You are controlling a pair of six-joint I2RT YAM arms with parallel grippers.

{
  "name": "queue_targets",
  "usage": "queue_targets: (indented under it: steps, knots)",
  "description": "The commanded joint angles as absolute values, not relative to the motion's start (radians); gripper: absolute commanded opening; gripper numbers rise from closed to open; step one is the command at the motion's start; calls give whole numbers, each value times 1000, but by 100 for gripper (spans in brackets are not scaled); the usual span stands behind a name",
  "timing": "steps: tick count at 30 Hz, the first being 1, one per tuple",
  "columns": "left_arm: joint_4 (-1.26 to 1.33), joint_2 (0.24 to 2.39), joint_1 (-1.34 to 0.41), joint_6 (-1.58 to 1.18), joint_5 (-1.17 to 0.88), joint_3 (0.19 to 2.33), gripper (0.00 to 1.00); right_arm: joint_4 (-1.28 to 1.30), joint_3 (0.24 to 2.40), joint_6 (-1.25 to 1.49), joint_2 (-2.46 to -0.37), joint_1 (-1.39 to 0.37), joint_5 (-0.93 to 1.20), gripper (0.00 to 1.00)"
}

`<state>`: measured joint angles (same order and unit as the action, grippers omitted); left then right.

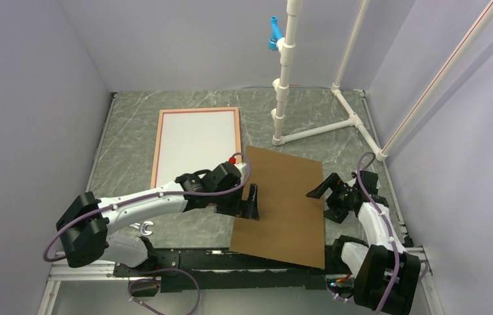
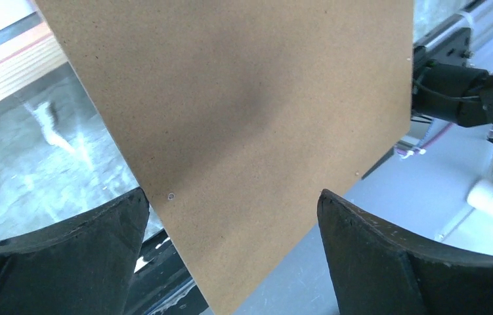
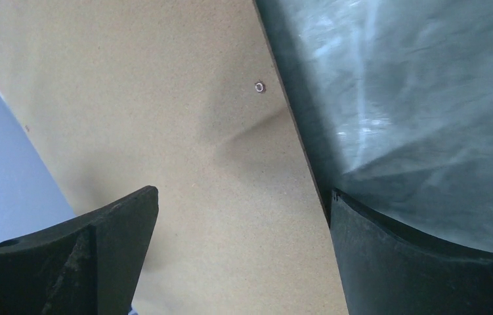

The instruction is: Put the photo into the frame

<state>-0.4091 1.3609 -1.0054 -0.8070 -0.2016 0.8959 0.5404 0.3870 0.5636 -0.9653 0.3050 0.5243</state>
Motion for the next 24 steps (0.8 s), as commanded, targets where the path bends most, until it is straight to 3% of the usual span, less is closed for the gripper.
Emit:
queue_targets:
  steps: [1, 9, 16, 24]
  knots:
    - [-387, 1312, -1022, -819, -151, 932, 99, 475, 361, 712, -956, 185, 711, 100]
    - [-736, 1343, -1009, -788, 86, 1003, 99, 251, 427, 862, -1100, -166, 590, 100]
    - [-1026, 1442, -964, -811, 257, 1026, 99, 302, 582, 804, -1223, -280, 433, 100]
    - [-1016, 1453, -959, -795, 267, 1023, 99, 391, 528, 726, -1164, -287, 326, 100]
